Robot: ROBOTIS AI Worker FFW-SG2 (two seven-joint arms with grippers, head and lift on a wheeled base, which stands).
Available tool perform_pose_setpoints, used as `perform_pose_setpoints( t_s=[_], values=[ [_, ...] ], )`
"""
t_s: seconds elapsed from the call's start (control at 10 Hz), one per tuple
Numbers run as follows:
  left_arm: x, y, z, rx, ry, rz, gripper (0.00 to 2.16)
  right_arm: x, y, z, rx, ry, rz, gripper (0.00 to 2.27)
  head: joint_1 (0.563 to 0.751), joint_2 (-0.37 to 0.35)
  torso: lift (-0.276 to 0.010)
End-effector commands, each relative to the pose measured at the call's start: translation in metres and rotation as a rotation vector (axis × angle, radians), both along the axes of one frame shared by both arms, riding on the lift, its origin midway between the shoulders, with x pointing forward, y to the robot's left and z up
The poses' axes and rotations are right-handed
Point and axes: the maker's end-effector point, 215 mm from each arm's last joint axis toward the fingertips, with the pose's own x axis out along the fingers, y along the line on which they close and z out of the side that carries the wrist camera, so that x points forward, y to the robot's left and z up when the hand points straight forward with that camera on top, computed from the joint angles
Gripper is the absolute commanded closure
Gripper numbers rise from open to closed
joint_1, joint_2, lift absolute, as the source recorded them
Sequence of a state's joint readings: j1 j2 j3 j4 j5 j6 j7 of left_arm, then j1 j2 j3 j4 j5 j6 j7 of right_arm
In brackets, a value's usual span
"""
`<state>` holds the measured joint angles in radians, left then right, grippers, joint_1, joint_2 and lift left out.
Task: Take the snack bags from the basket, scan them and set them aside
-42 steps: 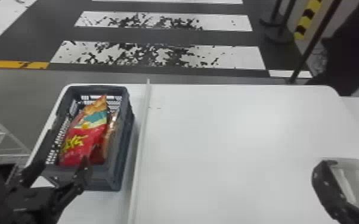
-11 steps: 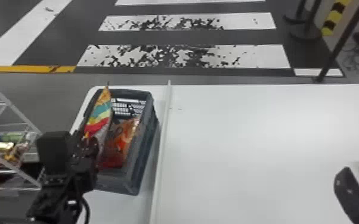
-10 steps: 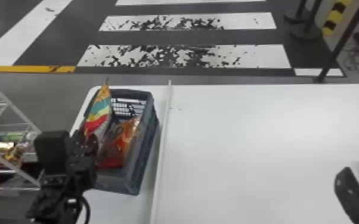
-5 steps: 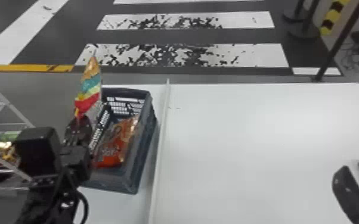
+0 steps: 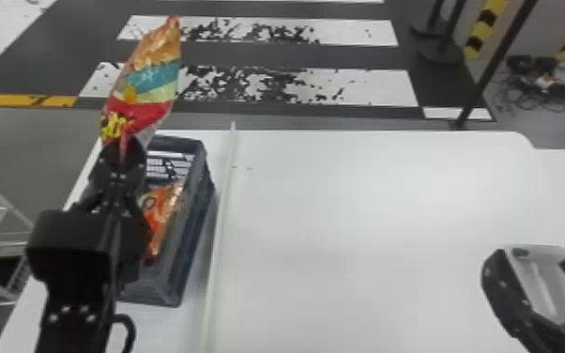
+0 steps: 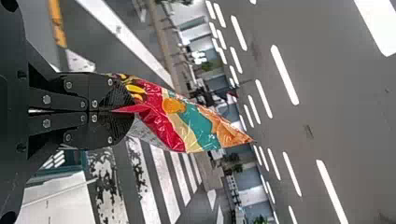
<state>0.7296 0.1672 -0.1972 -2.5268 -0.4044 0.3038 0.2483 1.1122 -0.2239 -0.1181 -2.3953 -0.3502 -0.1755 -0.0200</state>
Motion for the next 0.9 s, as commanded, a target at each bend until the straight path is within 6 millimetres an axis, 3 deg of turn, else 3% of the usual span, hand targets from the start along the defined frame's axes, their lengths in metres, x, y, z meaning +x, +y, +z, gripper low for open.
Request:
perform_pose_setpoints(
  t_s=[0.0,0.4,0.6,0.8],
  values=[
    [-0.001,-0.039,-0.005,0.074,-0.008,-0.077,2.01,0.000,-0.001,0.001,0.002,0.000,-0.003,0.12,0.695,-0.099,-0.075],
    [0.003,-0.098,-0.074,0.251,0.065,-0.217,2.01,-0.001,0.000,0.002,0.002,0.002,-0.001,0.12,0.695,-0.222,-0.075],
    [-0.002,-0.130,-0.112,0.276,0.128,-0.317,2.01,-0.002,0.000,0.004,0.003,0.000,-0.001,0.12,0.695,-0.274,-0.075],
    [-0.010,-0.172,-0.136,0.273,0.157,-0.429,2.01,-0.003,0.000,0.010,0.002,-0.007,-0.003,0.12,0.695,-0.337,-0.075]
  ],
)
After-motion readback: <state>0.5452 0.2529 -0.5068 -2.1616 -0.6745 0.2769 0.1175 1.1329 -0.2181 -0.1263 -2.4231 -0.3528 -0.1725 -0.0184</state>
